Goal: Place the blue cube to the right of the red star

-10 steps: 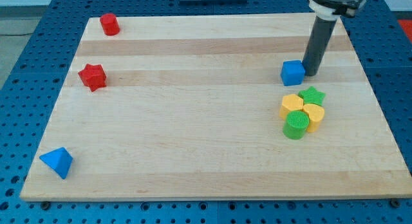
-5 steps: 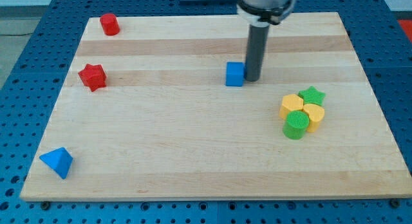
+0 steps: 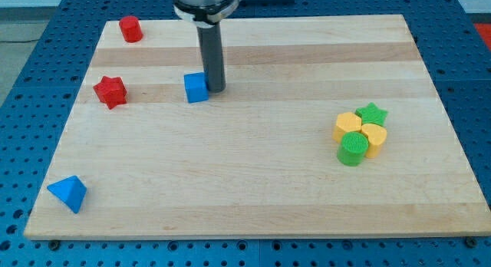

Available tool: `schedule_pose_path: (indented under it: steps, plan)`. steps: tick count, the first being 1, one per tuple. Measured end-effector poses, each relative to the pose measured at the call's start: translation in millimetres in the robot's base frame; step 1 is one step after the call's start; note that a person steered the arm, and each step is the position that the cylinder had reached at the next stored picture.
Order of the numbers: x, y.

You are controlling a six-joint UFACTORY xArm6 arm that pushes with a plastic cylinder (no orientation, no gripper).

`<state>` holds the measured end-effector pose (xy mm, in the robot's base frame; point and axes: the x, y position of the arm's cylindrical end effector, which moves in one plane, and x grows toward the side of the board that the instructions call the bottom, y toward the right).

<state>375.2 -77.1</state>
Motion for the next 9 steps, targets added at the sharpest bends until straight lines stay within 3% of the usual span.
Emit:
schedule_pose_path:
  steps: [2,9]
  plan:
    - [18.5,-50.3]
    - [22.4,-97.3]
